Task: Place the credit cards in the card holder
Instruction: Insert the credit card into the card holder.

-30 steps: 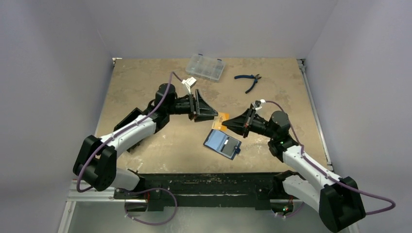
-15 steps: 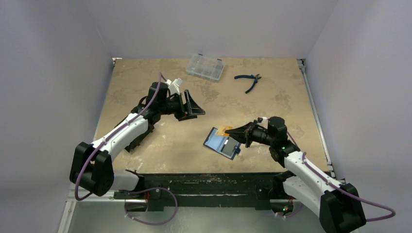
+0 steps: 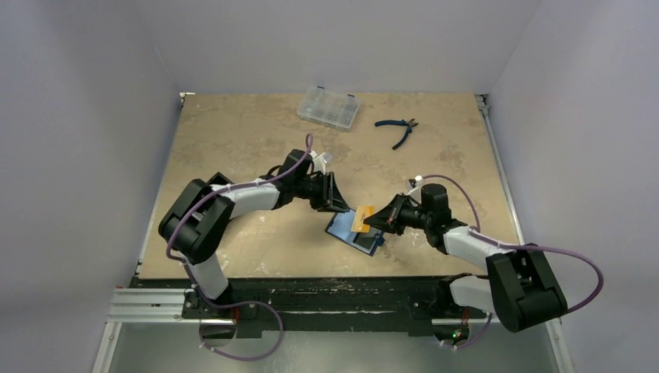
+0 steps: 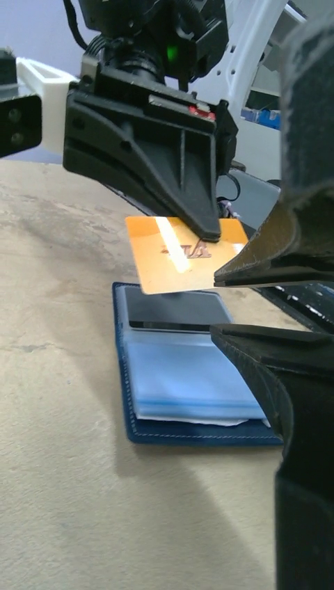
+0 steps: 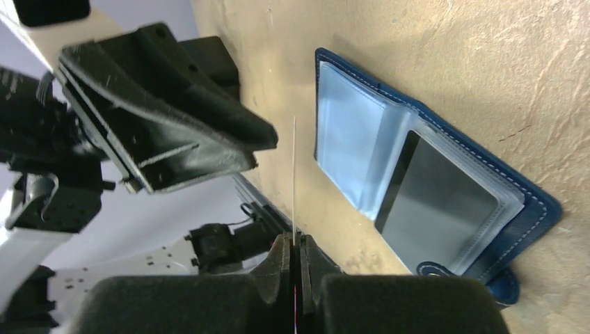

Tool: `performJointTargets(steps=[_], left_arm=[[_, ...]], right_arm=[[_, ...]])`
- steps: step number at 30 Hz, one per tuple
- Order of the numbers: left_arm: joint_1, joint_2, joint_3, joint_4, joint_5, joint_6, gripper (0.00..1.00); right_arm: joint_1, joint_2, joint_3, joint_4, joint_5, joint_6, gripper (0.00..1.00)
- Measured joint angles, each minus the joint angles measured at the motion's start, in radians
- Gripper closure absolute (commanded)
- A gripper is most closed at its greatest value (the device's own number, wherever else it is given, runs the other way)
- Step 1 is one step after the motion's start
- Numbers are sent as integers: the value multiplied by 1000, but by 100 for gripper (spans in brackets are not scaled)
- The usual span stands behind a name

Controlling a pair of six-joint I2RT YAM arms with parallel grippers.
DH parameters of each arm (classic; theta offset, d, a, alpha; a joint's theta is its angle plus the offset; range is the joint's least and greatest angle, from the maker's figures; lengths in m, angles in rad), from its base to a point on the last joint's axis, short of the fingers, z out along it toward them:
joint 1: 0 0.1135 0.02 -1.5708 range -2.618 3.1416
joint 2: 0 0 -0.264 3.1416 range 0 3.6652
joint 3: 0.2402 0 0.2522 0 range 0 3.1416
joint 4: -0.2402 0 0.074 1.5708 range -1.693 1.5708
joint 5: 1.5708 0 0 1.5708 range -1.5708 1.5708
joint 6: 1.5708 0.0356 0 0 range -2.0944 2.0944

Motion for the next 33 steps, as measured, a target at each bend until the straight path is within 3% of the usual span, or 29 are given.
performJointTargets(steps=[14, 25, 33], left_arm=[[-22, 156, -31, 195, 40, -52, 80], [-21, 194, -48, 195, 23, -44, 81], [-19, 194, -48, 198, 23, -43, 82]], right_arm=[[0, 72, -30, -19, -56, -195, 100], [0, 135, -103, 109, -75, -192, 100], [0, 269, -120, 284, -101, -166, 100]])
